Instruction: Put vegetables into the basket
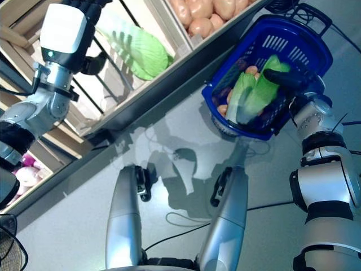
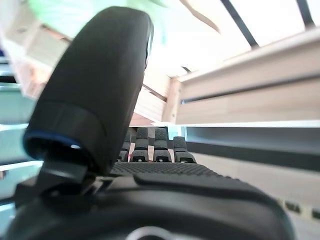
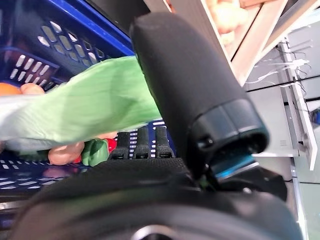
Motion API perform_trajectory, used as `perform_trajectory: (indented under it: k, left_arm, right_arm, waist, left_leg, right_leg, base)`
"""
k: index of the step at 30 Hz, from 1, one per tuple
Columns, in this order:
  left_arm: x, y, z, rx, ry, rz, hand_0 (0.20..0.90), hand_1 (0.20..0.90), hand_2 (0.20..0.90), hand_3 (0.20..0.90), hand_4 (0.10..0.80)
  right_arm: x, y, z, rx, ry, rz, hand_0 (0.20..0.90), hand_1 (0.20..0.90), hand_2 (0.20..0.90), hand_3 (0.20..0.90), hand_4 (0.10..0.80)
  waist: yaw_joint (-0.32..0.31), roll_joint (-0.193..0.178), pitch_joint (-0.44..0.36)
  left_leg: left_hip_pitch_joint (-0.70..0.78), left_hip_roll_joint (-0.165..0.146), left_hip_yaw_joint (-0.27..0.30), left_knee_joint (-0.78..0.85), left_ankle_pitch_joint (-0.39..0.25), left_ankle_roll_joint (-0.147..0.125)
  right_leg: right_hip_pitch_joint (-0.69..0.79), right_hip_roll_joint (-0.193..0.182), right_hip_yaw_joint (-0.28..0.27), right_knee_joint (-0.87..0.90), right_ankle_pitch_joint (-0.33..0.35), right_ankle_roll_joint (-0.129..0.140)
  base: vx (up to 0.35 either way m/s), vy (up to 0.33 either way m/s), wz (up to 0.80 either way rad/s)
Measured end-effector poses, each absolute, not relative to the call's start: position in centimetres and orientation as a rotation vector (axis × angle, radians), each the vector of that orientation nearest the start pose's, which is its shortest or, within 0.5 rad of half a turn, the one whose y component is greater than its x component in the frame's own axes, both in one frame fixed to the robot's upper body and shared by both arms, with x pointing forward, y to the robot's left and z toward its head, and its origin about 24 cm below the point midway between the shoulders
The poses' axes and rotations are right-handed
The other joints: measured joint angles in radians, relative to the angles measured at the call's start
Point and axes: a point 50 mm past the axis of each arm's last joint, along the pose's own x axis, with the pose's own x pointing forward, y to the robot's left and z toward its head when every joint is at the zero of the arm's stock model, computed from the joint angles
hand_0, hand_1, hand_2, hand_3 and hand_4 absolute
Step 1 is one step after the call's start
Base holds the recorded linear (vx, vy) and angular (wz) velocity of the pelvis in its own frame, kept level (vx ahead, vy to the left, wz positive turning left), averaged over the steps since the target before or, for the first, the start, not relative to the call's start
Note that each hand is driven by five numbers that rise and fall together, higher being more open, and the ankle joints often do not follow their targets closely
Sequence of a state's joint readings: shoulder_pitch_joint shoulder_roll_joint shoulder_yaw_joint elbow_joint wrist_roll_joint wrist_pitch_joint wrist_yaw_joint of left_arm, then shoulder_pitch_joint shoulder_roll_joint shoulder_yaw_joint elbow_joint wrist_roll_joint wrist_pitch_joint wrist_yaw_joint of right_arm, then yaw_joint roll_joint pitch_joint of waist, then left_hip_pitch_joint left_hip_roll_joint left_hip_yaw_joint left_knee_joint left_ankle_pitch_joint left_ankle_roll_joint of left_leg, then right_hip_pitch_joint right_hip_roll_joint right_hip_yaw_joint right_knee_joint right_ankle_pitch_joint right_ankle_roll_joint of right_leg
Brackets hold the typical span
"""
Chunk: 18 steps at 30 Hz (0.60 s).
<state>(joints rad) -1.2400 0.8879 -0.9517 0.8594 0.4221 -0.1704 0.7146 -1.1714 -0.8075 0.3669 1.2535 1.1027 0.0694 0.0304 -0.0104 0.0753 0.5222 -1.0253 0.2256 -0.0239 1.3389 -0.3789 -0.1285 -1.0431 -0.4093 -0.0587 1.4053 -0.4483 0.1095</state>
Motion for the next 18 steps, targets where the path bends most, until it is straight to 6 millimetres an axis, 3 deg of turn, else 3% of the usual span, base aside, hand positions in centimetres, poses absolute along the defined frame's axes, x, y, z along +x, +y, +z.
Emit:
perform_trajectory:
  k: [9,14,18]
  left_arm:
    - [39.1,23.9,28.7,1.913,-0.751,0.41,0.9,0.9,0.9,0.9,0.8]
    - [39.3,24.0,29.7,1.974,-0.702,0.4,0.9,0.9,0.9,0.9,0.8]
    - [39.6,24.2,29.4,2.046,-0.62,0.348,0.9,0.9,0.9,0.9,0.8]
  right_arm:
    - [38.3,-33.2,22.3,0.282,-0.013,-0.234,0.9,0.9,0.9,0.9,0.8]
    - [38.4,-33.0,22.8,0.259,-0.005,-0.197,0.9,0.9,0.9,0.9,0.8]
    - [38.5,-32.7,23.3,0.26,-0.019,-0.158,0.9,0.9,0.9,0.9,0.8]
  waist:
    - [-0.023,-0.005,-0.002]
    - [-0.035,-0.012,-0.003]
    - [-0.048,-0.012,-0.003]
  left_leg:
    - [0.064,0.033,0.014,-0.009,-0.007,0.003]
    - [0.076,0.039,0.03,-0.017,-0.011,0.004]
    - [0.077,0.056,0.052,-0.02,-0.014,0.01]
  right_leg:
    - [0.06,0.018,0.002,-0.022,0.001,0.0]
    - [0.058,0.025,0.015,-0.029,0.003,0.002]
    - [0.056,0.027,0.015,-0.041,0.01,0.014]
  base:
    - [0.052,0.035,-0.07]
    - [0.01,0.053,-0.06]
    - [-0.019,0.065,-0.04]
